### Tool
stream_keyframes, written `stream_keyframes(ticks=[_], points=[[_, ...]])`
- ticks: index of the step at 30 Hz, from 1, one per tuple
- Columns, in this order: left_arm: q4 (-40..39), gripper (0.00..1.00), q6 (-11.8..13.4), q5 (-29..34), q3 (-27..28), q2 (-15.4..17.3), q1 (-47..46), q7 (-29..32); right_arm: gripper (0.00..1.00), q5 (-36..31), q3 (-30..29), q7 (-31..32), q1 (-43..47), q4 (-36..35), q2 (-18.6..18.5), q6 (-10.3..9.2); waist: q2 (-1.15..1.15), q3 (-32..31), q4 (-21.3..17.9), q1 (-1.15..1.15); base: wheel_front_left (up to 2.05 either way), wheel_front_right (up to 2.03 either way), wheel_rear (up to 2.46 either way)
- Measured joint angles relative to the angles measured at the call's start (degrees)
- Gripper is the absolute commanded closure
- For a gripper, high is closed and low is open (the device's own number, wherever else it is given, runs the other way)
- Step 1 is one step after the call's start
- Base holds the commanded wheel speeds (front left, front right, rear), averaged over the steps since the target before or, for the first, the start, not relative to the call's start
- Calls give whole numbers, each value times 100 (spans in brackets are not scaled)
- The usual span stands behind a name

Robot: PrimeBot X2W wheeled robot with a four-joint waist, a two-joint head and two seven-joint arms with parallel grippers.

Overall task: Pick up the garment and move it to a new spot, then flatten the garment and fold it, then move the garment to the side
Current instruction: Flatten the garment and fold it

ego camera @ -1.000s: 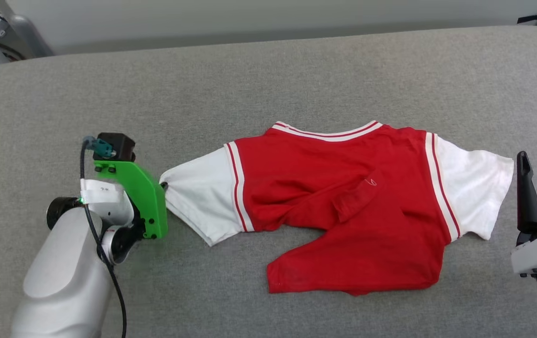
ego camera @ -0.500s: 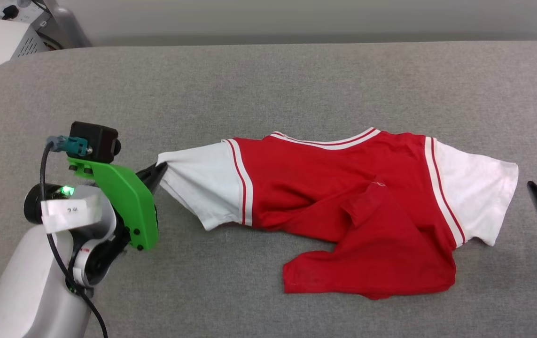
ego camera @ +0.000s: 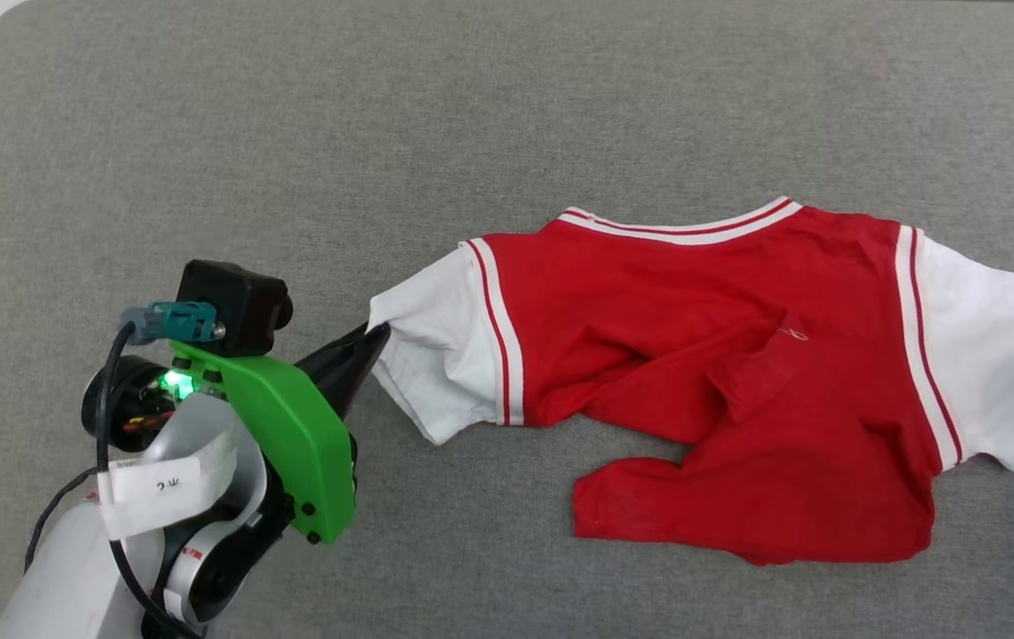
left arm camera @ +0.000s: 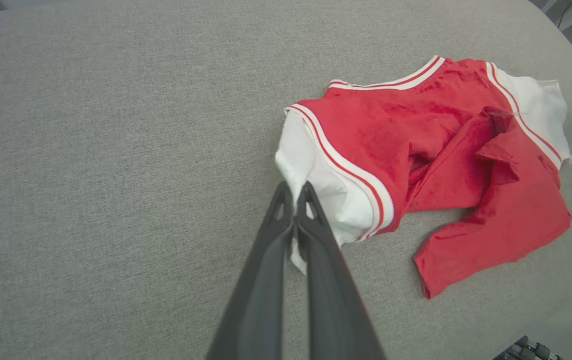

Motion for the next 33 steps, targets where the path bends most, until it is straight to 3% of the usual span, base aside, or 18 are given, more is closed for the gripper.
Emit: stream_keyframes(ticks=[9,10,11,12,16,22,33], points=[[-115,100,25,58,-158,-53,-4,-4,0,-159,402,-104,-373,915,-190,-1,0,389,375,0,0,0,0],[-103,100,25,58,-165,-53,-4,-8,29,-133,445,-104,-373,978,-207,-4,0,400,390,0,0,0,0],[-89,100,24,59,-172,-53,-4,-8,82,-86,488,-104,-373,1027,-234,-8,0,402,402,0,0,0,0],[-74,100,25,59,-172,-53,-4,-8,100,-48,521,-105,-374,1061,-258,-8,0,397,406,0,0,0,0],[47,100,24,58,-177,-58,-4,-32,100,37,720,-381,-375,1181,-276,-4,0,313,403,0,0,0,0],[339,100,-19,-53,-2,-83,-4,-313,100,264,891,-1530,-372,1103,-368,-1,0,-84,345,0,0,0,0],[448,100,-18,13,417,68,-36,-783,100,447,775,-2048,-489,641,-773,0,0,-933,187,0,0,0,0]])
